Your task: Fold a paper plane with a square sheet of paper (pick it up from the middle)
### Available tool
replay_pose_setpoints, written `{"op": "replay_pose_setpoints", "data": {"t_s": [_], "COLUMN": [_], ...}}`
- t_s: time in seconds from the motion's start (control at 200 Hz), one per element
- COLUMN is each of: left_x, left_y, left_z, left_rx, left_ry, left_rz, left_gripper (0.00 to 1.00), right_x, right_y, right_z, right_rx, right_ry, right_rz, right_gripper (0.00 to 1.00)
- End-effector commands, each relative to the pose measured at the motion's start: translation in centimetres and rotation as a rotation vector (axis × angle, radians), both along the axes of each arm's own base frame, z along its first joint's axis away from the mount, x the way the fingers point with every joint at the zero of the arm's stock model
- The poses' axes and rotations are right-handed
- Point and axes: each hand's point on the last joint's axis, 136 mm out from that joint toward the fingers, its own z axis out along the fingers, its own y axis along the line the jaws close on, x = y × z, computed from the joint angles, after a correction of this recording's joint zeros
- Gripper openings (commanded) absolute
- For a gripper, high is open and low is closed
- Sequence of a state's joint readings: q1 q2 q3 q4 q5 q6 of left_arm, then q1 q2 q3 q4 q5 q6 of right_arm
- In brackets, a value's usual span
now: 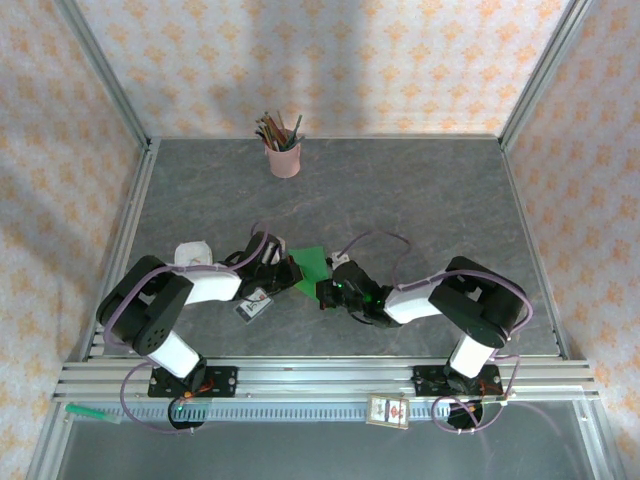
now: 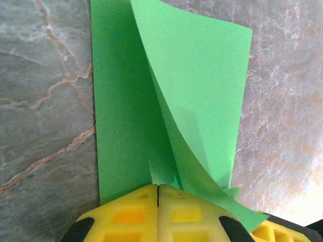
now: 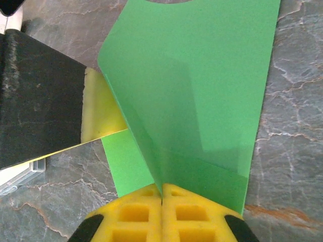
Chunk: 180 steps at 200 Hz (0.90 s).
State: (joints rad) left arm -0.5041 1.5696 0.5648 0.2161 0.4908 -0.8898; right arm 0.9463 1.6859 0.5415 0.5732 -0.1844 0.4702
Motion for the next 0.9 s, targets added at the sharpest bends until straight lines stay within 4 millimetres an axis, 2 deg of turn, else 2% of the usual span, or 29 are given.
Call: {"op": "replay_pose_setpoints", "data": {"t_s": [0.0,0.47,0.896], "left_x": [0.4,0.1,-0.2], "left_y": [0.4,-0.3,-1.2], "left_z": [1.0,2.7,2.9], "left_rx": [0.033,0.000,-0.015], "left_ry": [-0.037,-0.078,-0.083], "left_rz": [-0.007,-0.017,-0.037], "left_gripper": [0.08,0.10,0.06], "right_x": [0.0,-0.7,-0.9], "right_y": [-0.3,-0.8,-1.7], "right_z": [0.2,1.6,1.1], "right_rx": [0.028,0.265,0.400], "right_ry": [-0.006,0.066,0.192], "right_rz": [-0.017,-0.042,-0.123], "right_gripper": [0.01,0.00,0.00]}}
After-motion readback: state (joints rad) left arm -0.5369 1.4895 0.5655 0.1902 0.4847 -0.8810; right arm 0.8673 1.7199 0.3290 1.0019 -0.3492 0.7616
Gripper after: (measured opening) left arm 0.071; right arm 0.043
